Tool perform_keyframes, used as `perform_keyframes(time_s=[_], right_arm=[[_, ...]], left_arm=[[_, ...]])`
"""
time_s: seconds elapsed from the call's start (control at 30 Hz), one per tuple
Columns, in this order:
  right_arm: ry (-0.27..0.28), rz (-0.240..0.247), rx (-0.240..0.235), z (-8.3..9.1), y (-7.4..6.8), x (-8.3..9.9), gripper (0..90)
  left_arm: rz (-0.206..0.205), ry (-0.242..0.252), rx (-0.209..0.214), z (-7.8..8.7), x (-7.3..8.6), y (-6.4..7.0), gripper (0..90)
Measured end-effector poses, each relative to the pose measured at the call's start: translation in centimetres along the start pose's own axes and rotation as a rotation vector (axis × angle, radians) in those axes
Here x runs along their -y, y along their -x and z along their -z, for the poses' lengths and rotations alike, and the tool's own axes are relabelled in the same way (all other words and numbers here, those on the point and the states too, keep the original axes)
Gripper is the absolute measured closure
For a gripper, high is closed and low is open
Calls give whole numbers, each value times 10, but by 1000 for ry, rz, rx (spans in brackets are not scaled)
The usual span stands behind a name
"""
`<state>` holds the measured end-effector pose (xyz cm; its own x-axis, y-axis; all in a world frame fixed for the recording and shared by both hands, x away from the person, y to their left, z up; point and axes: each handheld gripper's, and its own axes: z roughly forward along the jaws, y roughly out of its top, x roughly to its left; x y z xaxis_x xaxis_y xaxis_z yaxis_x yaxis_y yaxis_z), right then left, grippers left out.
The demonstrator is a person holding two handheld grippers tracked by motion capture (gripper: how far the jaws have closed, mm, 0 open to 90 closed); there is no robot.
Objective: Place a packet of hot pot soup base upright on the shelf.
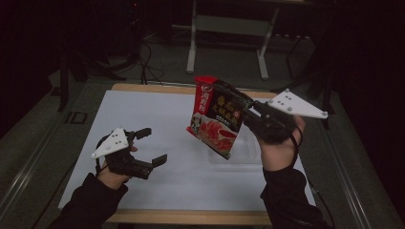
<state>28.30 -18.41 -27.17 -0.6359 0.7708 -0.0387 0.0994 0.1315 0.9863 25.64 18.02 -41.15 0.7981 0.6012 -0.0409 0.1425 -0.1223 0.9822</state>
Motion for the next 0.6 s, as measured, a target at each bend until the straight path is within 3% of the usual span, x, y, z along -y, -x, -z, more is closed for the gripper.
perform_keyframes(time_s=[0.1, 0.37, 0.5, 0.6], right_arm=[[6, -7, 49, 0, 6, 2, 758], [9, -26, 174, -2, 22, 13, 758], [-4, -26, 231, -5, 28, 20, 758], [-19, -26, 263, -9, 33, 28, 758]], left_arm=[[-15, -28, -7, -1, 11, -3, 8], [52, -65, -45, -2, 43, -16, 0], [89, -73, -38, -4, 55, -20, 0], [76, -64, -45, -4, 61, -19, 0]])
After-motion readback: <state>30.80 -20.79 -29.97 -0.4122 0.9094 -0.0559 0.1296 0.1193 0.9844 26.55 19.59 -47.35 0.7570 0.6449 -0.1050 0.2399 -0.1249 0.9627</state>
